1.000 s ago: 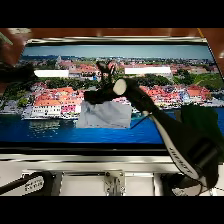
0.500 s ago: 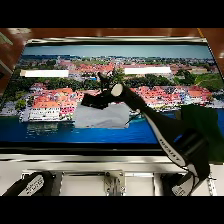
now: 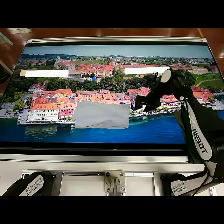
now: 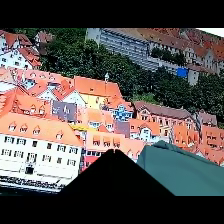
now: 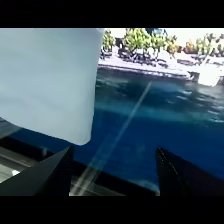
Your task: Fold the shirts.
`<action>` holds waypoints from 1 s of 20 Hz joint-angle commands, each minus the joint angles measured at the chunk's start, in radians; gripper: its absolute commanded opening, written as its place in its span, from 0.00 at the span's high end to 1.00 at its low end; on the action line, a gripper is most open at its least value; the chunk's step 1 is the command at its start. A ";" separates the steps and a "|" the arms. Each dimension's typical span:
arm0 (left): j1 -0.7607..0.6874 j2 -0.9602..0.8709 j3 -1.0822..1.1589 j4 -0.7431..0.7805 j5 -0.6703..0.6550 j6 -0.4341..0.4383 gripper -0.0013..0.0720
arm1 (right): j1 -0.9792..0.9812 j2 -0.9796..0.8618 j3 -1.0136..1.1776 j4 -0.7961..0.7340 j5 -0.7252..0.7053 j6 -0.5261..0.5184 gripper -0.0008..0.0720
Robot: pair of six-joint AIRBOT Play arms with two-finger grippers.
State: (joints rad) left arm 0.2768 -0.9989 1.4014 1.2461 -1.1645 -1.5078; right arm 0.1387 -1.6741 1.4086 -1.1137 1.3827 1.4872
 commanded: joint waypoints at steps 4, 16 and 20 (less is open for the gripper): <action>-0.023 0.001 -0.001 0.000 -0.001 0.003 0.93 | 0.011 -0.122 -0.139 0.367 -0.139 -0.129 0.13; -0.024 0.001 -0.001 -0.056 -0.005 0.003 0.93 | -0.004 -0.117 -0.032 0.579 -0.116 -0.319 0.90; -0.028 0.001 -0.001 -0.079 0.001 0.003 0.93 | -0.206 0.070 0.128 0.531 -0.050 -0.241 0.90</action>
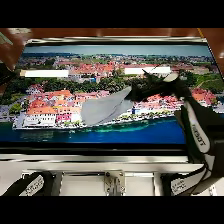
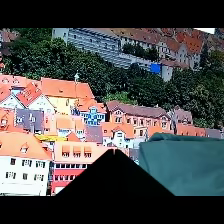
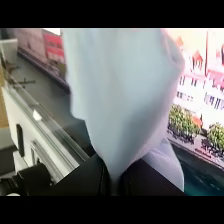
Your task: Fold the shirts.
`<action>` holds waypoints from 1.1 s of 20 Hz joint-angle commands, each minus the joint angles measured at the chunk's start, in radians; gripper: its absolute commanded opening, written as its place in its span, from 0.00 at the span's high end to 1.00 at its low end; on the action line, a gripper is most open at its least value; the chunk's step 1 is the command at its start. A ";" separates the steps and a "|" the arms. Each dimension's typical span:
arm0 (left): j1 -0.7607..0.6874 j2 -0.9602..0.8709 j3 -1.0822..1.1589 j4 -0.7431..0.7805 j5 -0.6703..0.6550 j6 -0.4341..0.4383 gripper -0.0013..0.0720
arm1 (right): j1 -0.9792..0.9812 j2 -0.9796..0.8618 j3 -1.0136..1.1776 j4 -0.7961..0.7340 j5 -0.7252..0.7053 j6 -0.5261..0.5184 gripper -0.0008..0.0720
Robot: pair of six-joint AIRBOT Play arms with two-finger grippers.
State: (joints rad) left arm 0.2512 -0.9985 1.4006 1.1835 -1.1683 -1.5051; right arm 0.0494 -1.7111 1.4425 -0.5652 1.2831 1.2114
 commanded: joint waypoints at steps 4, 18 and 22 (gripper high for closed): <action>-0.003 0.001 0.000 -0.025 0.015 0.001 0.93 | -0.365 0.317 0.132 -0.161 0.062 0.172 0.90; -0.003 0.001 0.000 -0.079 -0.019 0.054 0.93 | -0.838 0.426 0.130 -0.885 0.373 0.234 0.90; -0.011 0.001 0.000 -0.088 -0.019 0.055 0.93 | -0.895 0.430 0.090 -1.012 0.508 0.264 0.90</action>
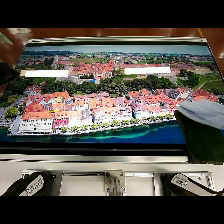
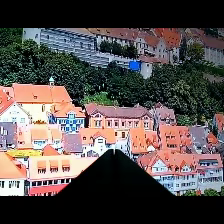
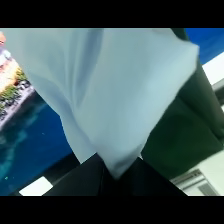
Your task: Fold the shirts.
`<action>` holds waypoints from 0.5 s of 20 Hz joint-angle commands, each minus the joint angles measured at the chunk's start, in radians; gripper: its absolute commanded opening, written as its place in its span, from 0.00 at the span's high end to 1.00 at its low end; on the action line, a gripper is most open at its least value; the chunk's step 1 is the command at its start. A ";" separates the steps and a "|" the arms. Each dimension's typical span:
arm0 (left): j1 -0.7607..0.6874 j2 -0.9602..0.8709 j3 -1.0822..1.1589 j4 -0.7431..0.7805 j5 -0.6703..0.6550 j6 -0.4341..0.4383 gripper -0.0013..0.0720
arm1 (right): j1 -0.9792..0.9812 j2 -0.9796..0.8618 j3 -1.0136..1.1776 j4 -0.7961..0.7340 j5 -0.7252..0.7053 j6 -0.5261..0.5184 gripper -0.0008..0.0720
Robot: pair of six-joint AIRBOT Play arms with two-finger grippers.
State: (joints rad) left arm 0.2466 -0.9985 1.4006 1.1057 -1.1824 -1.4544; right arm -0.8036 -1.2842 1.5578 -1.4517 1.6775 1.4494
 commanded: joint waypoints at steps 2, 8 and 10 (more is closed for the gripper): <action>-0.027 0.001 0.000 -0.010 -0.005 0.007 0.93 | -0.079 0.042 -0.125 -0.129 0.131 0.043 0.90; -0.107 0.001 0.000 -0.010 -0.004 0.008 0.93 | -0.196 0.224 -0.605 -0.129 -0.100 0.084 0.44; -0.131 0.000 0.000 -0.005 -0.004 0.030 0.93 | -0.225 0.250 -0.650 -0.126 -0.143 0.085 0.03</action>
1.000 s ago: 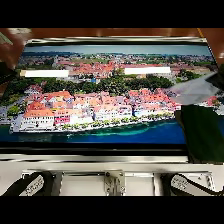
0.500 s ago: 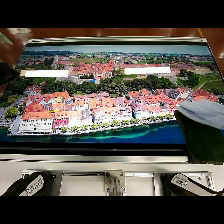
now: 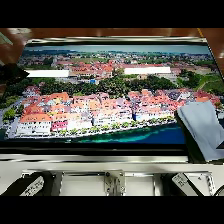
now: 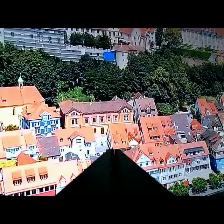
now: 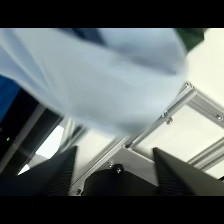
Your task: Fold the shirts.
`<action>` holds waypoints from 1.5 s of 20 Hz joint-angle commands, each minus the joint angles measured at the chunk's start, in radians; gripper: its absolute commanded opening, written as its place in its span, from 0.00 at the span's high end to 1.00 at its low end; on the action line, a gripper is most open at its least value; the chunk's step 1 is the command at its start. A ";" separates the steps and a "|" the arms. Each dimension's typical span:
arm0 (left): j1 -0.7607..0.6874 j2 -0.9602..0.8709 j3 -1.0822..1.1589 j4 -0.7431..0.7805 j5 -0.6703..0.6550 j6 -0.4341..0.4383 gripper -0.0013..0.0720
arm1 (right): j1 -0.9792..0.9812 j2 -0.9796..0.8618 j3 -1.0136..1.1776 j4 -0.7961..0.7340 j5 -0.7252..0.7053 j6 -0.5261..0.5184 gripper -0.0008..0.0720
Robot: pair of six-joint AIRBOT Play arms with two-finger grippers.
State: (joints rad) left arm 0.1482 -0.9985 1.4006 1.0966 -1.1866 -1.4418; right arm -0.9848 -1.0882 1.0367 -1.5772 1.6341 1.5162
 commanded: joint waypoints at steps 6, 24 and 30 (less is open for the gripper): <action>-0.138 -0.056 0.000 0.013 0.000 0.017 0.93 | -0.048 0.082 0.212 0.142 -0.345 -0.036 0.05; -0.530 -0.340 0.027 0.526 -0.304 -0.248 0.08 | 0.656 -0.080 0.289 0.102 -0.067 -0.084 0.13; -0.529 -0.341 0.027 0.527 -0.282 -0.210 0.08 | 0.657 -0.080 0.289 0.103 -0.067 -0.084 0.13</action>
State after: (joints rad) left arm -0.3801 -1.3384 1.4261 1.6215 -1.4677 -1.6825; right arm -0.3309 -1.1671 1.3243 -1.4765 1.5635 1.4322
